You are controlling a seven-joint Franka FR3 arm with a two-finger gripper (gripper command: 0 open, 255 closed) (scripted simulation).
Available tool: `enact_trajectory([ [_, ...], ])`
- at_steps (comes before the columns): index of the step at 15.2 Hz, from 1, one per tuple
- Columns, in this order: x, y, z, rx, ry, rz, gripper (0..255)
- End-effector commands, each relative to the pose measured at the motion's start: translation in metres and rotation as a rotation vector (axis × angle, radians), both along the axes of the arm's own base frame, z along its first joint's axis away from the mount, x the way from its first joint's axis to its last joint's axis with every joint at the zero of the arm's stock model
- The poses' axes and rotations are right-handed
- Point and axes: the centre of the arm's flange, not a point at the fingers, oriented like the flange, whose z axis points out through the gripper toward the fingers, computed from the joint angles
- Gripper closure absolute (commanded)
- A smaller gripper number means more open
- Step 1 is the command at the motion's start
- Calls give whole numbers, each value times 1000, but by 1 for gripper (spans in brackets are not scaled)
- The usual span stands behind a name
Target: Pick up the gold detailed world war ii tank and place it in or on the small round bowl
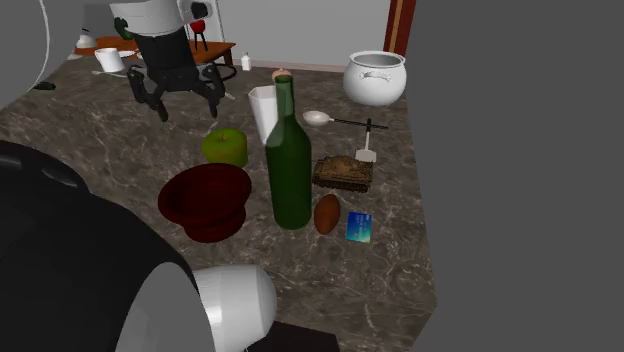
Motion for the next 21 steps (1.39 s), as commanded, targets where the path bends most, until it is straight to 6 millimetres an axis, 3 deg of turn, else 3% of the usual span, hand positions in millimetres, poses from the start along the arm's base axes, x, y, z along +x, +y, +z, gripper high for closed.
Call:
enact_trajectory([
  [1,0,0,0,0,0,0,0],
  [11,-20,-107,-54,-88,88,396,0],
  [21,0,-218,-99,-175,176,792,0],
])
